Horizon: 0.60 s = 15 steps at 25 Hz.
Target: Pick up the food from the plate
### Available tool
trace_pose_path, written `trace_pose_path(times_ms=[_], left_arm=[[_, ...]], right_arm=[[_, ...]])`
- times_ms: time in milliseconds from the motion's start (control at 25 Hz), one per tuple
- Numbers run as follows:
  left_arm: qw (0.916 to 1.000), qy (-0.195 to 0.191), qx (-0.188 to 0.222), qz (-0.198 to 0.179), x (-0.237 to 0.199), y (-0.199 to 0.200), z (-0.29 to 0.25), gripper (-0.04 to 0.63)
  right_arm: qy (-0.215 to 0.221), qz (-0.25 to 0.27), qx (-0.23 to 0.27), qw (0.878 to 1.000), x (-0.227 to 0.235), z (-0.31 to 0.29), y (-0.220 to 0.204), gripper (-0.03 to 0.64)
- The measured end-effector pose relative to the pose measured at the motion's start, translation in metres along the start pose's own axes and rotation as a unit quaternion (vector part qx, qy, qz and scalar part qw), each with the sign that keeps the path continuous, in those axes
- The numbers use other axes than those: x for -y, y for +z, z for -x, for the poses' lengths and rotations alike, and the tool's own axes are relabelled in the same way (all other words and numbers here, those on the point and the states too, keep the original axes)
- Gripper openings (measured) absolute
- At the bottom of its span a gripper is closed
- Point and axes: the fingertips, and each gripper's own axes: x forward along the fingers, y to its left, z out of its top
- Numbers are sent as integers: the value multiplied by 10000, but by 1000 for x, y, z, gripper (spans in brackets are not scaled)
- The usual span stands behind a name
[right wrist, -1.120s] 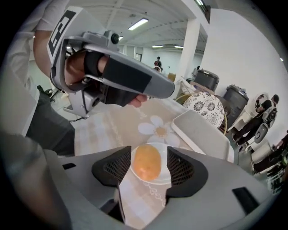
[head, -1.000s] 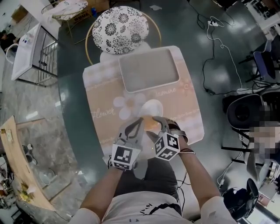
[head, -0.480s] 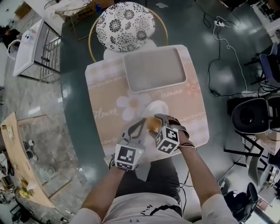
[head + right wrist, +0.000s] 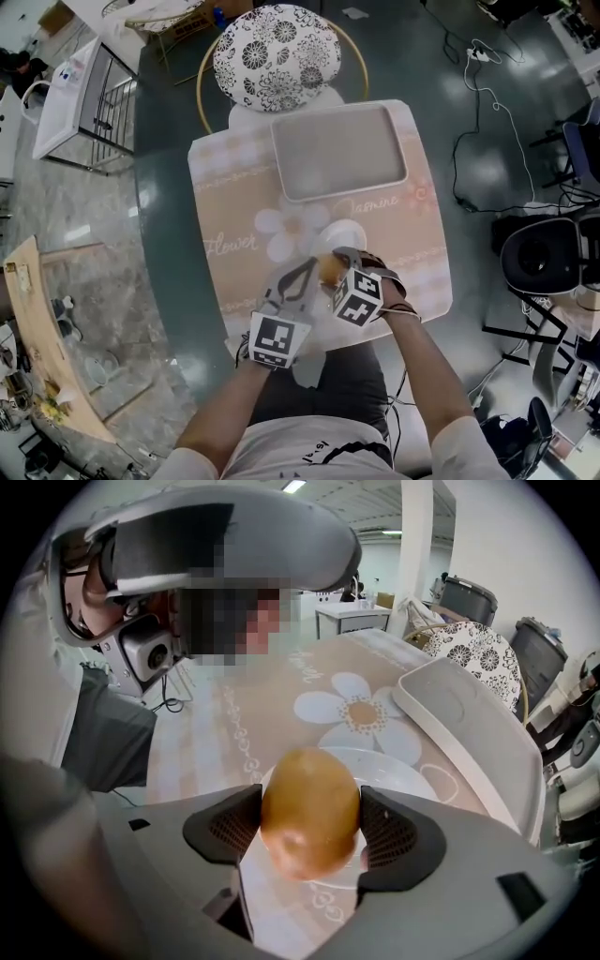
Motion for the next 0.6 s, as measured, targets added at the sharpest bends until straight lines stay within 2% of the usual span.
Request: trace_pose_path(times_ms=[160,600], left_arm=[[10000,3,5,-26,2,5,3,6],[9999,-49,25,-137,15,38,18,6]], right_arm=[[-109,236,4,9997,0,7,1,298],[-64,425,180,9989,-12,61,24,298]])
